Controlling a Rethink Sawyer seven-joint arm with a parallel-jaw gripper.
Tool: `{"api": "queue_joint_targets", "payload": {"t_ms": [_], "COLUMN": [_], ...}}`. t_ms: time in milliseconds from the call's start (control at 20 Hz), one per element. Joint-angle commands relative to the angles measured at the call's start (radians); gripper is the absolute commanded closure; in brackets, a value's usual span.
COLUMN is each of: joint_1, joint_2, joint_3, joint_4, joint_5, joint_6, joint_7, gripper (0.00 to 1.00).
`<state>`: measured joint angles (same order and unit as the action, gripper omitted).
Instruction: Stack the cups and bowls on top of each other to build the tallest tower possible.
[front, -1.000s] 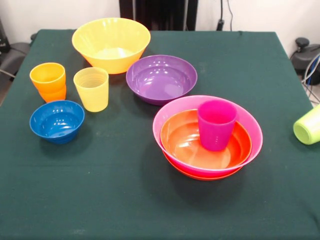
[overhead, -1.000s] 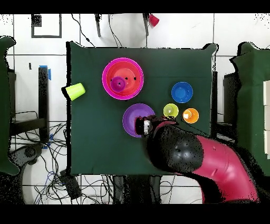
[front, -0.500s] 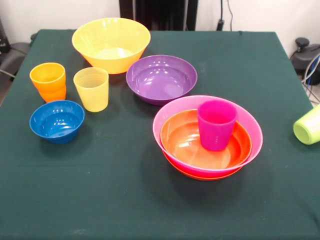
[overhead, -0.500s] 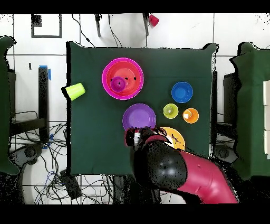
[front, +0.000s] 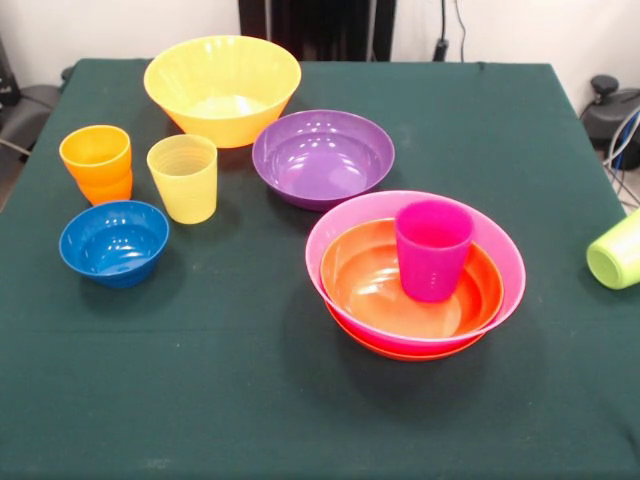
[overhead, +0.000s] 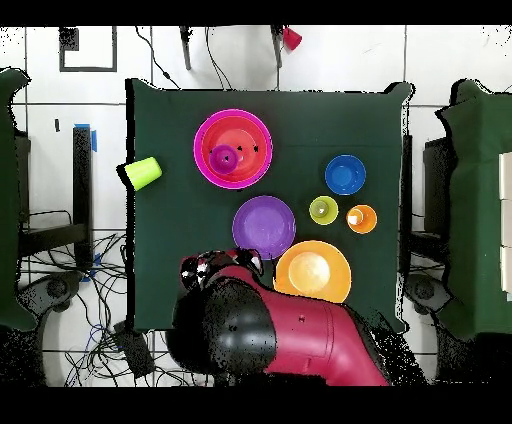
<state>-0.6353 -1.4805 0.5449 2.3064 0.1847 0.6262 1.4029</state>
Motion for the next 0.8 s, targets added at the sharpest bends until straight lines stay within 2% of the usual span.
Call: {"api": "queue_joint_targets", "payload": {"t_ms": [50,150,200,450,550,650,800], "joint_1": [-0.018,-0.018,-0.017,-0.024,-0.025,-0.065,-0.062], "joint_2": [0.158,0.203,0.214,0.233,0.246,0.268,0.285], "joint_3": [-0.065,-0.087,-0.094,-0.070,-0.083,-0.031,-0.041], "joint_4": [0.129,0.096,0.093,0.115,0.102,0.129,0.117], "joint_5": [-0.091,-0.166,-0.175,-0.129,-0.152,-0.101,-0.136], "joint_6": [-0.171,-0.170,-0.173,-0.227,-0.222,-0.249,-0.279], "joint_7": [0.099,0.128,0.134,0.101,0.103,0.067,0.081], "gripper": [0.00,0.00,0.00,0.00,0.00,0.00,0.00]}}
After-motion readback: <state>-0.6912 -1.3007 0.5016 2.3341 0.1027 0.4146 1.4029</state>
